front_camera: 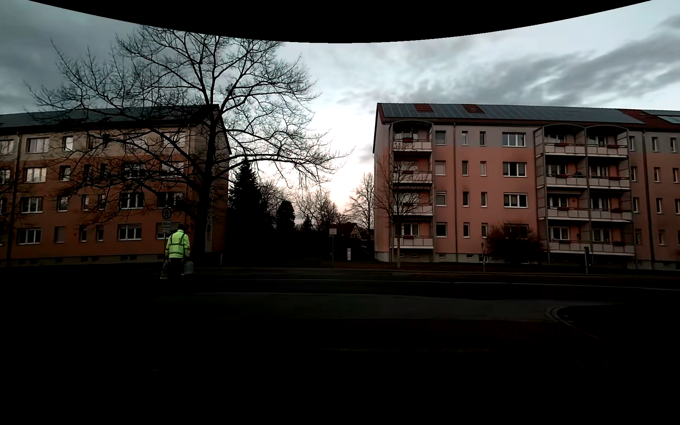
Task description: Follow the waypoints while adhering to traffic rules and regulations
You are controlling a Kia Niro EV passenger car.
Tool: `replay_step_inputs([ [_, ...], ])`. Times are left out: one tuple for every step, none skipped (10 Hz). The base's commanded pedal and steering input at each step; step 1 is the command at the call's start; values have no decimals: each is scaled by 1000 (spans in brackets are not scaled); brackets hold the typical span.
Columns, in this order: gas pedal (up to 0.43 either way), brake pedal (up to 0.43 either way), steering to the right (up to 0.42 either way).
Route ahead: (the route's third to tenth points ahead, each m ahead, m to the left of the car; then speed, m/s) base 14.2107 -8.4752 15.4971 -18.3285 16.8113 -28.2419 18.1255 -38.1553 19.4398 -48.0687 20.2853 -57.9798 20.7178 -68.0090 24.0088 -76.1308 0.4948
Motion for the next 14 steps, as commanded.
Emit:
replay_step_inputs([
  [0,67,-65],
  [0,61,-65],
  [0,49,-64],
  [0,55,-65],
  [0,55,-65],
  [0,67,-64],
  [0,73,-65],
  [0,79,-65],
  [0,91,-64],
  [0,110,-65],
  [0,140,-65],
  [0,165,-65],
  [0,183,-65],
  [0,226,-64],
])
